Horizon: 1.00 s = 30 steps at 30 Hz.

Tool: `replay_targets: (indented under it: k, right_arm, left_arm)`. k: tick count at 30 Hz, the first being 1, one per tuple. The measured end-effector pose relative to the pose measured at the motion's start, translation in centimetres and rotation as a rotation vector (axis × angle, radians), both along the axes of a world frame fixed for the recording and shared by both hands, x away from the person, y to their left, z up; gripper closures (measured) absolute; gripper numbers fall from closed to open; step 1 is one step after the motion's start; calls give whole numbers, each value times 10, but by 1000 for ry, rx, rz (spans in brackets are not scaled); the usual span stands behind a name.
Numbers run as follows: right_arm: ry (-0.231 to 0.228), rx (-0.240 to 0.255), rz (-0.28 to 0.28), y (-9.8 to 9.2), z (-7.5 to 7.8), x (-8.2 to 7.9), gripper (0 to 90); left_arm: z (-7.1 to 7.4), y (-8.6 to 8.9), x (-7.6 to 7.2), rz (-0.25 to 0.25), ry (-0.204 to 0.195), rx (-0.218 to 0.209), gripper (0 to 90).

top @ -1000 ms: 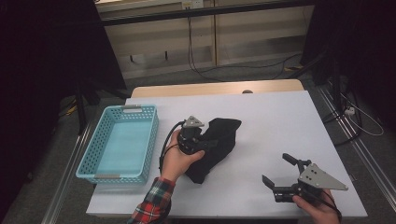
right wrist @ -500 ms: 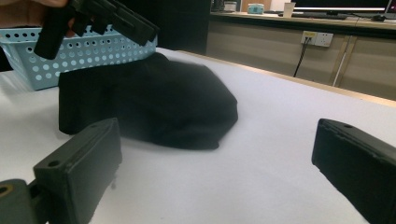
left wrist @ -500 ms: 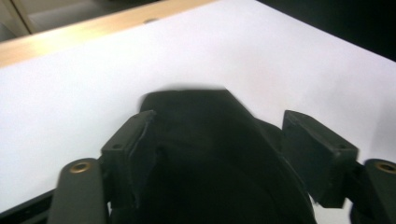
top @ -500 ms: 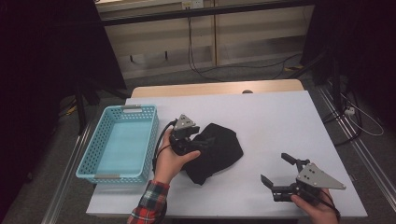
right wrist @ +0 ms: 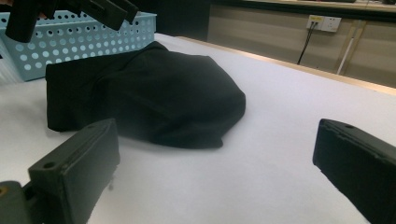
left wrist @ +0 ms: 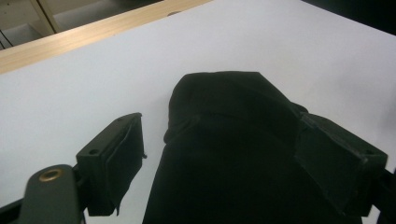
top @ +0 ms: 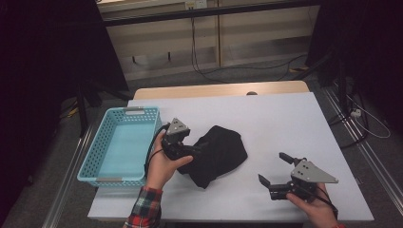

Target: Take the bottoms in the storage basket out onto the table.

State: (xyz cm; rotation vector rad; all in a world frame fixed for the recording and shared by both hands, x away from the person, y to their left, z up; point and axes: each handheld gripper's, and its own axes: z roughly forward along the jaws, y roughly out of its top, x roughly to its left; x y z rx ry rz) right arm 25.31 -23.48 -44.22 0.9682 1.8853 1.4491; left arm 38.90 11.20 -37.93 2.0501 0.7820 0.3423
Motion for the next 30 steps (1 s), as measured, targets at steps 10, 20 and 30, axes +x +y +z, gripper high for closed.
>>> replay_targets:
  k: [10,20,30]
  right_arm:
    - [10,-24,38,22,1,11,1]
    - [29,-47,78,41,0,22,4]
    - [58,-54,107,56,-4,31,6]
  left_arm:
    - [0,4,-2,7,-4,4,152]
    - [-2,14,-2,24,14,-3,126]
    - [-6,20,-3,38,43,-41,108]
